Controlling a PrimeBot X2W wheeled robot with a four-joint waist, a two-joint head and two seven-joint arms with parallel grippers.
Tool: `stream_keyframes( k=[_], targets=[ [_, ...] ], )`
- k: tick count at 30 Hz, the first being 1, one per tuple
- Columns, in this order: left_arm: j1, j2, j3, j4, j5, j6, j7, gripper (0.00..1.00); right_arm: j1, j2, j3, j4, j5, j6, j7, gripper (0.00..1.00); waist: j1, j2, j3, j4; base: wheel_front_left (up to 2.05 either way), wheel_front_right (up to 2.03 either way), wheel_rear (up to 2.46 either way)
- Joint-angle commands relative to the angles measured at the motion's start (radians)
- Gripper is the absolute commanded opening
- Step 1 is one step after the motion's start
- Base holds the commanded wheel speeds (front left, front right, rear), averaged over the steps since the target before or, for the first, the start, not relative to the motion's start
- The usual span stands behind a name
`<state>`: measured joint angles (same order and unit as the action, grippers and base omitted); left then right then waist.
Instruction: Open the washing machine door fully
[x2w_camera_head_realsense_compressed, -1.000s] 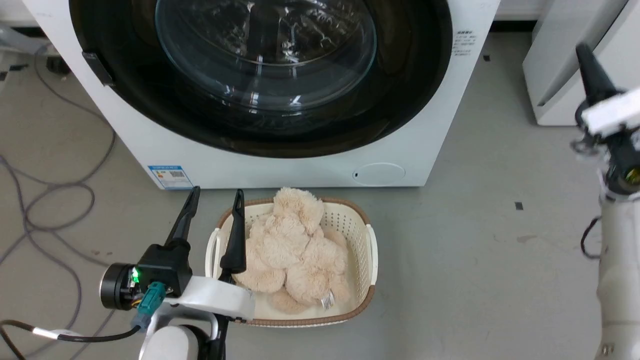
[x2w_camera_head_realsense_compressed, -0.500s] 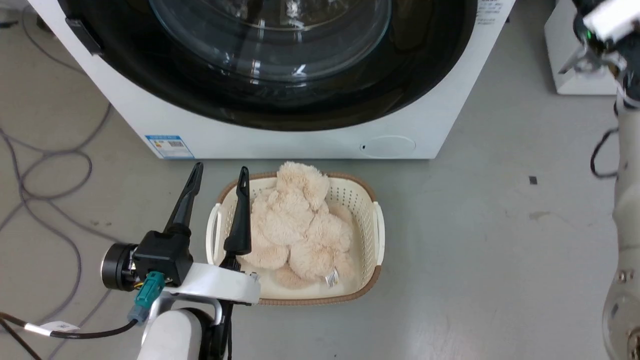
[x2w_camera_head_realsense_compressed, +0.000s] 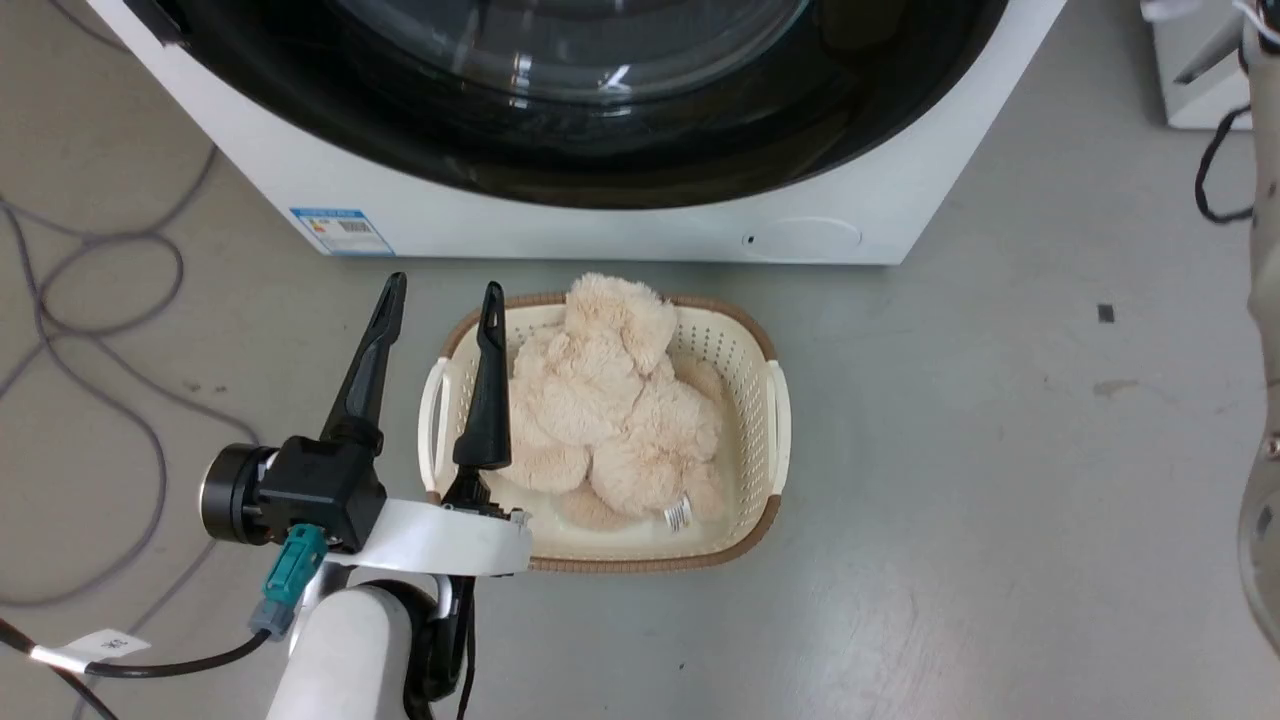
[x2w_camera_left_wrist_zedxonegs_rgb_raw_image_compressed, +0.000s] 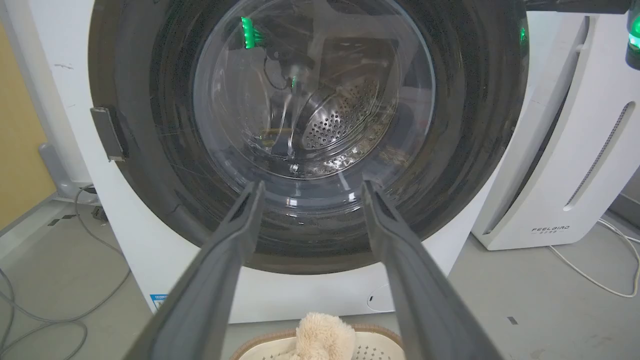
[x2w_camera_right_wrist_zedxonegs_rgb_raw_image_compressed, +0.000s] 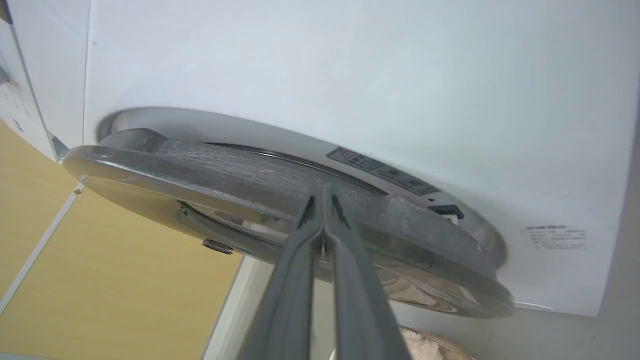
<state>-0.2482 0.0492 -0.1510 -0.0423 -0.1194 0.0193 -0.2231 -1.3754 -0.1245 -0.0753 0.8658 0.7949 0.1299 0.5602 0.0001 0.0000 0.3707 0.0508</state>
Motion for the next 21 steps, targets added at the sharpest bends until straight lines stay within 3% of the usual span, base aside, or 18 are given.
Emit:
stream_keyframes(
  k=[1,15,21],
  targets=[
    [-0.018,0.001,-0.006,-0.007,-0.008,0.007,-0.01,1.0,-0.049,0.001,0.005,0.027,0.016,0.001,0.013,0.0,-0.0001,0.0,0.013,0.003,0.0,0.0,0.0],
    [-0.053,0.001,-0.027,-0.01,-0.021,0.016,-0.037,1.0,-0.2,0.007,0.075,0.166,0.065,0.001,0.117,0.0,-0.0001,0.0,0.076,0.007,0.0,0.0,0.0],
    [-0.052,0.001,-0.027,0.002,-0.011,0.017,-0.039,1.0,-0.169,0.0,0.102,0.171,0.072,0.001,0.176,0.0,-0.0001,0.0,0.062,0.008,0.0,0.0,0.0]
  ],
)
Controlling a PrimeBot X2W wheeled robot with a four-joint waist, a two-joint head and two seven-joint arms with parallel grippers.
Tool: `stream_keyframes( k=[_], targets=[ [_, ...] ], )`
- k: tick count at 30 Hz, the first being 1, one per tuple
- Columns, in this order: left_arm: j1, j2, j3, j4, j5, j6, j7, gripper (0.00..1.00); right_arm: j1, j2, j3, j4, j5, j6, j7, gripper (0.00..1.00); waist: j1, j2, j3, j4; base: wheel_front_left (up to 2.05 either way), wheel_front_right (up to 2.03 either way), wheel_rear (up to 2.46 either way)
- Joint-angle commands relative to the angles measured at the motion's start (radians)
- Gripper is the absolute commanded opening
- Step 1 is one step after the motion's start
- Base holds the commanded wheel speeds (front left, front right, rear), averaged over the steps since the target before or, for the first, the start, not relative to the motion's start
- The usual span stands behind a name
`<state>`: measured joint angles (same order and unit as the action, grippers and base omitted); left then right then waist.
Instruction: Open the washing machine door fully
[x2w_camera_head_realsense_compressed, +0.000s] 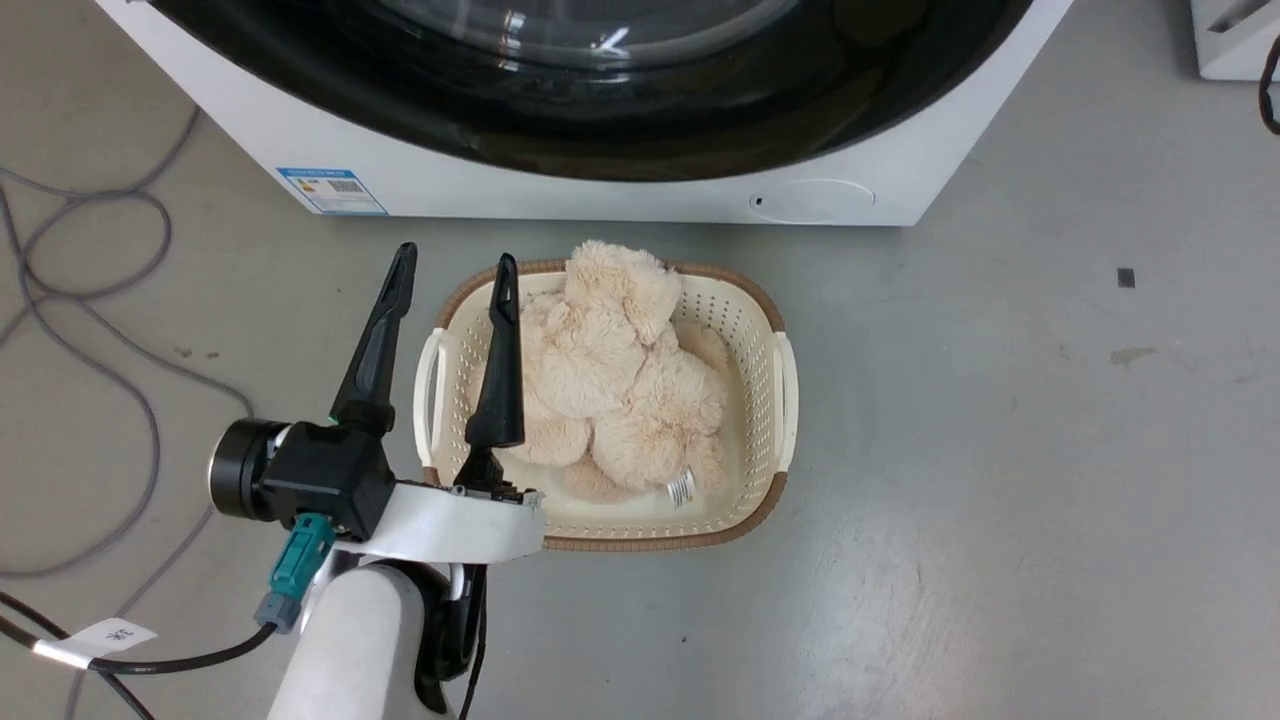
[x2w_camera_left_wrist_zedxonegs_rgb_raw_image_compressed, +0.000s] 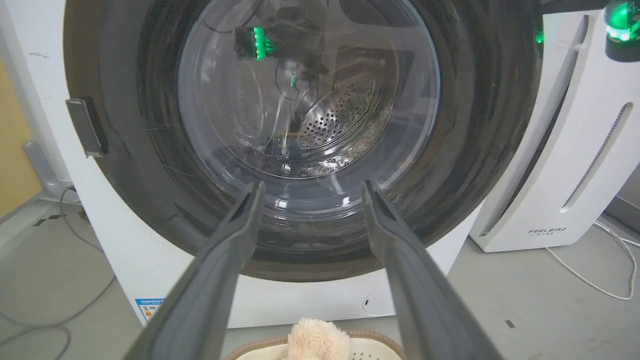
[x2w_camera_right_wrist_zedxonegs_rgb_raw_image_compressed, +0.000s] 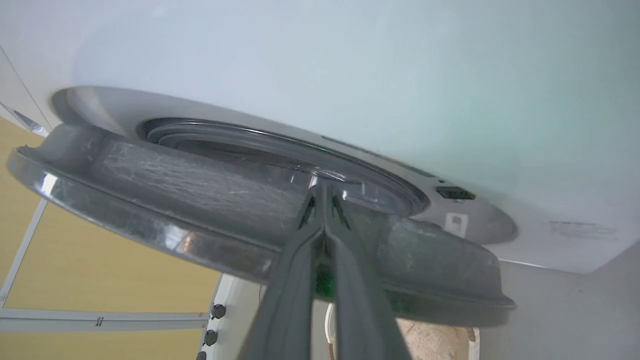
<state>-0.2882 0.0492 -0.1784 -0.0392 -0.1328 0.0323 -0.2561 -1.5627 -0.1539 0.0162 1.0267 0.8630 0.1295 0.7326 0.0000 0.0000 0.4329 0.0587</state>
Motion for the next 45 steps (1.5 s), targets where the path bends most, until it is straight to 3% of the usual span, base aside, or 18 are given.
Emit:
stream_keyframes(
  k=[1,22,45],
  targets=[
    [-0.011,0.001,0.001,0.001,0.003,0.004,-0.006,1.0,0.025,0.029,0.014,0.01,0.007,0.001,0.016,0.0,0.0,0.0,-0.003,0.0,0.0,0.0,0.0],
    [0.065,0.004,0.003,0.069,0.042,0.001,-0.006,1.0,0.264,0.038,0.058,-0.083,0.057,0.001,0.188,0.0,0.0,0.0,-0.145,0.012,0.0,0.0,0.0],
    [0.204,0.058,0.014,0.19,0.037,-0.006,-0.006,1.0,0.689,0.103,0.174,-0.388,0.226,0.001,0.336,0.0,0.0,0.0,-0.359,0.06,0.0,0.0,0.0]
  ],
)
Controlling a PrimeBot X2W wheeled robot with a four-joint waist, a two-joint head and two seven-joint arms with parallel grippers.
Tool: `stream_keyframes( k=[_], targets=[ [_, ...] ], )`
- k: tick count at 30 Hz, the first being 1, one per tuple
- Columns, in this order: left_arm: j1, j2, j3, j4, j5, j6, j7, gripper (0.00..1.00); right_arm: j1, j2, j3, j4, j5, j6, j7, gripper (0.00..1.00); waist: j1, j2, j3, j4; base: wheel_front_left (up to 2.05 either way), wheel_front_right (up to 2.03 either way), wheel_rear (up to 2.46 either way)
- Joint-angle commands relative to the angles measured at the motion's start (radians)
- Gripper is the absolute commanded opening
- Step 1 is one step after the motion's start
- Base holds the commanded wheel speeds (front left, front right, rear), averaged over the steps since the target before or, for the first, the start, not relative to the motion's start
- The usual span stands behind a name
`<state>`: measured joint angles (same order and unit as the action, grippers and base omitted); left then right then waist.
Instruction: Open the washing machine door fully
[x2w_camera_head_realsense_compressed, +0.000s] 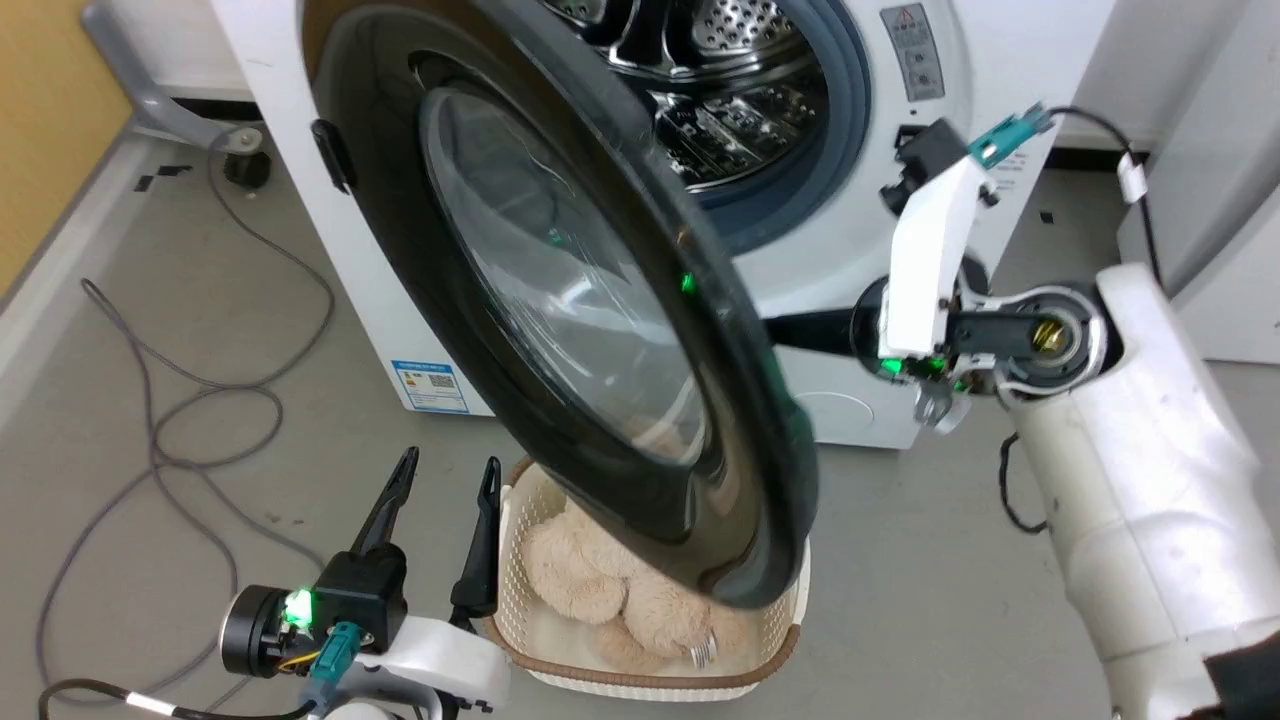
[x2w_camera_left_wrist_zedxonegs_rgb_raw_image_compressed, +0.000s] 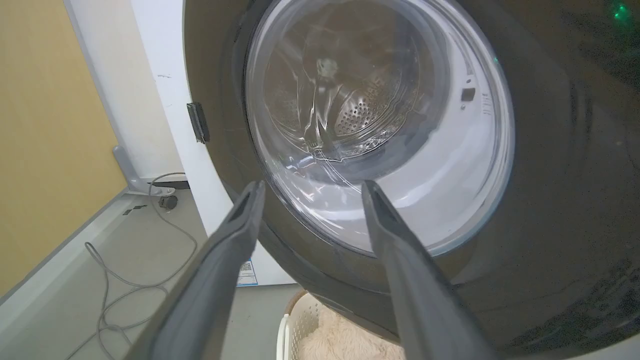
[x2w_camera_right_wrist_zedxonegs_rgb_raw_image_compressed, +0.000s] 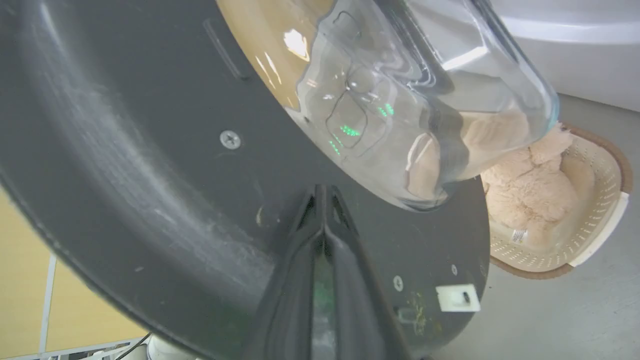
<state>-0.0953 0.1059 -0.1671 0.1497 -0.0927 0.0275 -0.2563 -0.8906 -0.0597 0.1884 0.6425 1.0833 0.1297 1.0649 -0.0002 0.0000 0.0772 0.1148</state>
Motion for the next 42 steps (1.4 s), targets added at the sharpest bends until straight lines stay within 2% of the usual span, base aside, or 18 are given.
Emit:
stream_keyframes(
  k=[1,12,18,24,25,26,27,32,42],
  targets=[
    [0.013,0.002,0.002,0.004,-0.005,-0.002,-0.006,1.0,0.029,0.009,0.012,-0.015,0.024,0.001,0.006,0.0,0.0002,0.0,-0.008,0.006,0.0,0.0,0.0],
    [0.025,0.009,-0.009,0.019,-0.017,-0.002,-0.003,1.0,0.115,0.009,0.172,-0.115,0.122,0.001,-0.025,0.0,0.0002,0.0,-0.029,0.016,0.0,0.0,0.0],
    [0.029,0.013,-0.014,0.025,-0.023,-0.001,-0.002,1.0,0.134,0.009,0.225,-0.135,0.161,0.001,-0.046,0.0,0.0002,0.0,-0.038,0.01,0.0,0.0,0.0],
    [0.035,0.013,-0.018,0.027,-0.029,0.004,-0.002,1.0,0.145,0.009,0.235,-0.151,0.151,0.001,-0.121,0.0,0.0002,0.0,-0.045,0.0,0.0,0.0,0.0],
    [0.036,0.013,-0.018,0.028,-0.03,0.005,-0.002,1.0,0.15,0.009,0.231,-0.156,0.146,0.001,-0.145,0.09,0.0002,0.0,-0.046,-0.003,0.0,0.0,0.0],
    [0.038,0.013,-0.019,0.029,-0.032,0.005,-0.002,1.0,0.157,0.008,0.228,-0.163,0.142,0.001,-0.17,0.5,0.0002,0.0,-0.049,-0.005,0.0,0.0,0.0],
    [0.04,0.013,-0.019,0.029,-0.033,0.006,-0.002,1.0,0.168,0.006,0.225,-0.17,0.14,0.001,-0.192,0.99,0.0002,0.0,-0.051,-0.008,0.0,0.0,0.0],
    [0.045,0.014,-0.018,0.032,-0.043,0.01,-0.002,1.0,0.239,-0.017,0.179,-0.216,0.128,0.001,-0.368,1.0,0.0002,0.0,-0.055,-0.023,0.0,0.0,0.0],
    [0.059,0.018,-0.006,0.044,-0.065,0.021,-0.003,1.0,0.474,-0.047,0.03,-0.253,0.049,0.001,-0.861,1.0,0.0002,0.0,-0.069,-0.054,0.0,0.0,0.0]
  ],
)
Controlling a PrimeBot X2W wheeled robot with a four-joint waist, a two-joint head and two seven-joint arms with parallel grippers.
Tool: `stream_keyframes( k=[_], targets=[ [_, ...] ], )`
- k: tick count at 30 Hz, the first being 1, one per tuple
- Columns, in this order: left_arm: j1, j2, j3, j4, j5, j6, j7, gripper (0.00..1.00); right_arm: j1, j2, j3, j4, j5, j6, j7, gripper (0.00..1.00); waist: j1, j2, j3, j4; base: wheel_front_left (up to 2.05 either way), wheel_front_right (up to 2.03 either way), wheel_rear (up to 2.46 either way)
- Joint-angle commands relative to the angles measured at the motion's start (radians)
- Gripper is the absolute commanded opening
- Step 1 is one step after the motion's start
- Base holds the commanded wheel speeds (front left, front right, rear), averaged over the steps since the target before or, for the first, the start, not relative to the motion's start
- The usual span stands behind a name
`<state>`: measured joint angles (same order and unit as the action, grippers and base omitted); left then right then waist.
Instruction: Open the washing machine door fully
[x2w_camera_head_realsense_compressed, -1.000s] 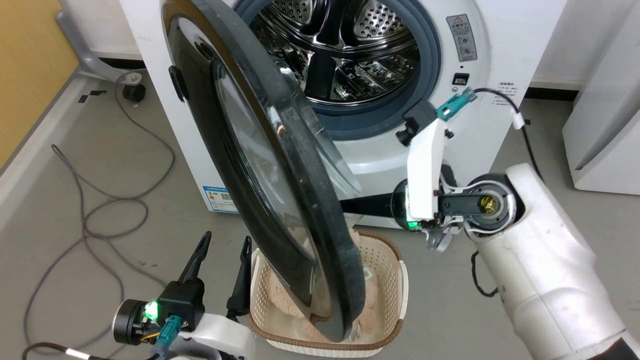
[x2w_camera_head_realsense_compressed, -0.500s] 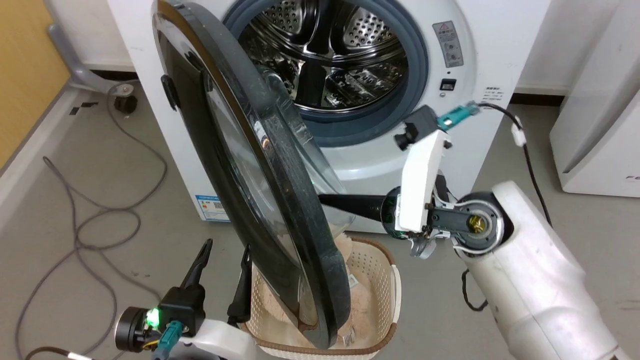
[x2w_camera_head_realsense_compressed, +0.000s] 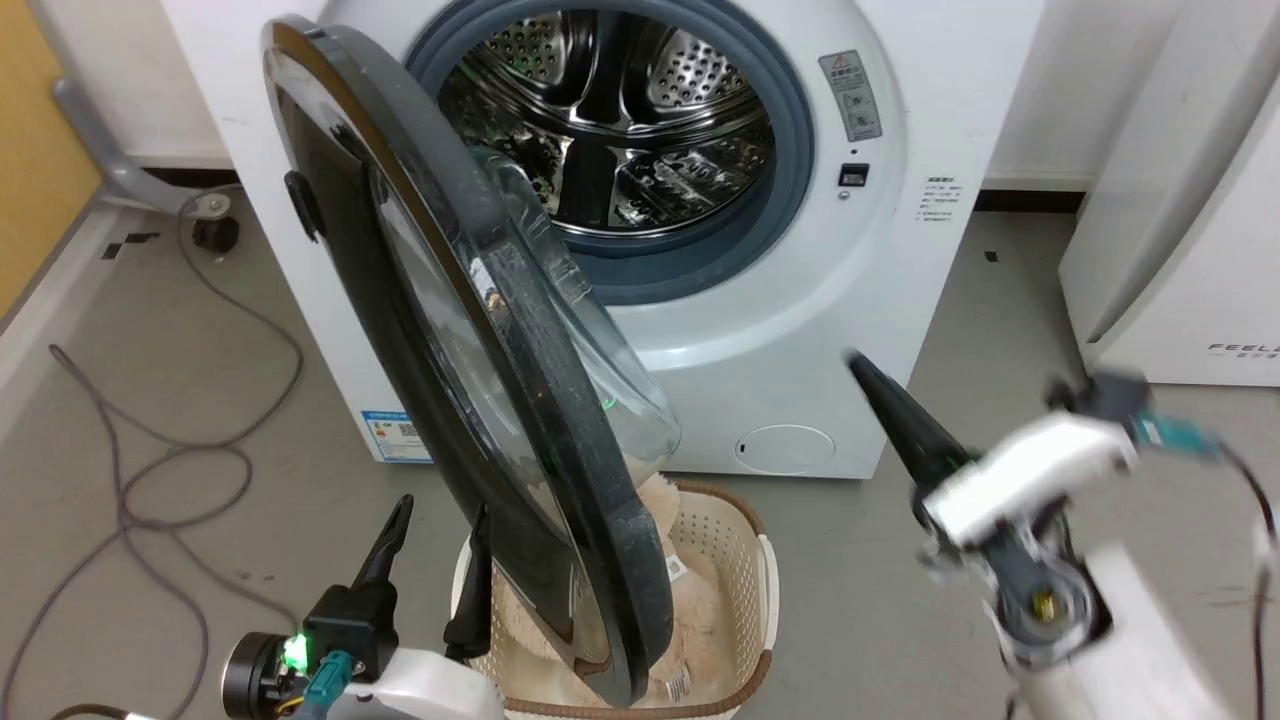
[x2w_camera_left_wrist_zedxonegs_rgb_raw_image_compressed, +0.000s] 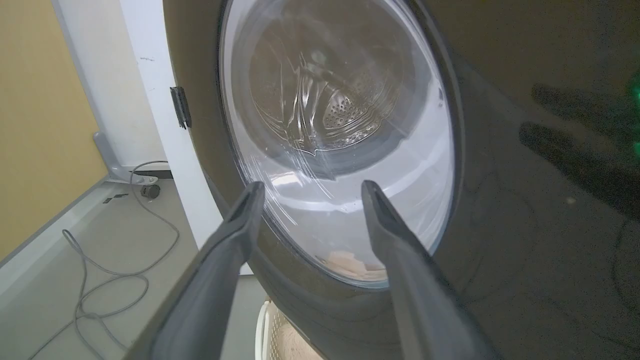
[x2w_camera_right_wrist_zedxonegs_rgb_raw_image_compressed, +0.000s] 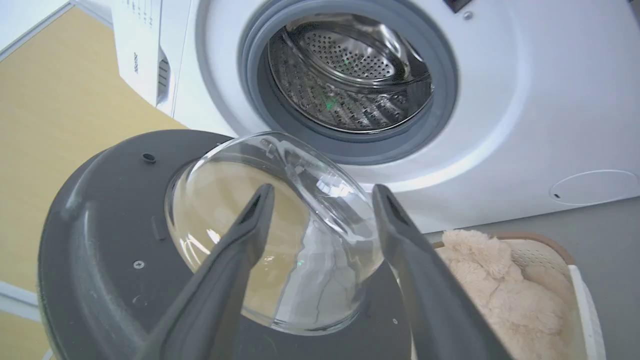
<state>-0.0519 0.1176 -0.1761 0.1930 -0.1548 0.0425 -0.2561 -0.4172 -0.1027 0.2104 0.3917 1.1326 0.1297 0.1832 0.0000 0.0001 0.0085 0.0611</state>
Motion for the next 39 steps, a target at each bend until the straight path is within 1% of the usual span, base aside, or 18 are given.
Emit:
stream_keyframes(
  k=[1,5,7,9,13,15,17,18,21,24,26,31,32,35,39],
  targets=[
    [0.017,0.007,0.004,0.002,-0.005,0.008,-0.003,1.0,0.03,-0.004,-0.005,0.0,-0.01,0.001,-0.019,1.0,0.0,-0.0001,-0.002,-0.002,0.0,0.0,0.0],
    [0.023,0.01,0.01,0.006,-0.012,0.013,-0.003,1.0,0.138,-0.002,-0.062,-0.002,-0.064,0.001,-0.179,1.0,0.0,-0.0001,-0.008,-0.011,0.0,0.0,0.0],
    [0.026,0.011,0.013,0.009,-0.015,0.016,-0.004,1.0,0.188,-0.015,-0.083,0.002,-0.131,0.001,-0.259,1.0,0.0,-0.0001,-0.013,-0.014,0.0,0.0,0.0],
    [0.029,0.012,0.014,0.013,-0.019,0.017,-0.004,1.0,0.237,-0.004,-0.117,-0.008,-0.15,0.001,-0.321,1.0,0.0,-0.0001,-0.02,-0.017,0.0,0.0,0.0],
    [0.032,0.015,0.017,0.02,-0.027,0.017,-0.004,1.0,0.321,-0.003,-0.195,-0.019,-0.252,0.001,-0.401,1.0,0.0,-0.0001,-0.026,-0.022,0.0,0.0,0.0],
    [0.032,0.016,0.018,0.022,-0.029,0.018,-0.004,1.0,0.349,-0.005,-0.243,-0.032,-0.339,0.001,-0.422,1.0,0.0,-0.0001,-0.028,-0.025,0.0,0.0,0.0],
    [0.033,0.018,0.02,0.024,-0.032,0.018,-0.004,1.0,0.367,0.002,-0.291,-0.06,-0.446,0.001,-0.434,1.0,0.0,-0.0001,-0.029,-0.029,0.0,0.0,0.0],
    [0.033,0.019,0.02,0.026,-0.033,0.019,-0.005,1.0,0.376,0.004,-0.314,-0.081,-0.518,0.001,-0.438,1.0,0.0,-0.0001,-0.03,-0.03,0.0,0.0,0.0],
    [0.033,0.018,0.022,0.029,-0.037,0.022,-0.005,1.0,0.4,0.026,-0.366,-0.169,-0.712,0.001,-0.442,1.0,0.0,-0.0001,-0.03,-0.033,0.0,0.0,0.0],
    [0.033,0.019,0.023,0.032,-0.04,0.023,-0.005,1.0,0.426,0.044,-0.379,-0.255,-0.848,0.001,-0.441,1.0,0.0,-0.0001,-0.03,-0.035,0.0,0.0,0.0],
    [0.032,0.019,0.023,0.034,-0.042,0.022,-0.005,1.0,0.441,0.049,-0.375,-0.302,-0.913,0.001,-0.432,1.0,0.0,-0.0001,-0.031,-0.033,0.0,0.0,0.0],
    [0.03,0.018,0.018,0.038,-0.043,0.023,-0.005,1.0,0.489,0.052,-0.335,-0.397,-0.991,0.001,-0.399,1.0,0.0,-0.0001,-0.032,-0.027,0.0,0.0,0.0],
    [0.029,0.018,0.016,0.038,-0.043,0.024,-0.005,1.0,0.524,0.052,-0.306,-0.434,-1.03,0.001,-0.374,1.0,0.0,-0.0001,-0.029,-0.024,0.0,0.0,0.0],
    [0.028,0.021,0.015,0.039,-0.044,0.025,-0.005,1.0,0.548,0.052,-0.291,-0.443,-1.039,0.001,-0.355,1.0,0.0,-0.0001,-0.024,-0.023,0.0,0.0,0.0],
    [0.028,0.023,0.013,0.041,-0.045,0.025,-0.005,1.0,0.557,0.052,-0.291,-0.427,-1.038,0.001,-0.346,1.0,0.0,-0.0001,-0.022,-0.024,0.0,0.0,0.0]
  ],
)
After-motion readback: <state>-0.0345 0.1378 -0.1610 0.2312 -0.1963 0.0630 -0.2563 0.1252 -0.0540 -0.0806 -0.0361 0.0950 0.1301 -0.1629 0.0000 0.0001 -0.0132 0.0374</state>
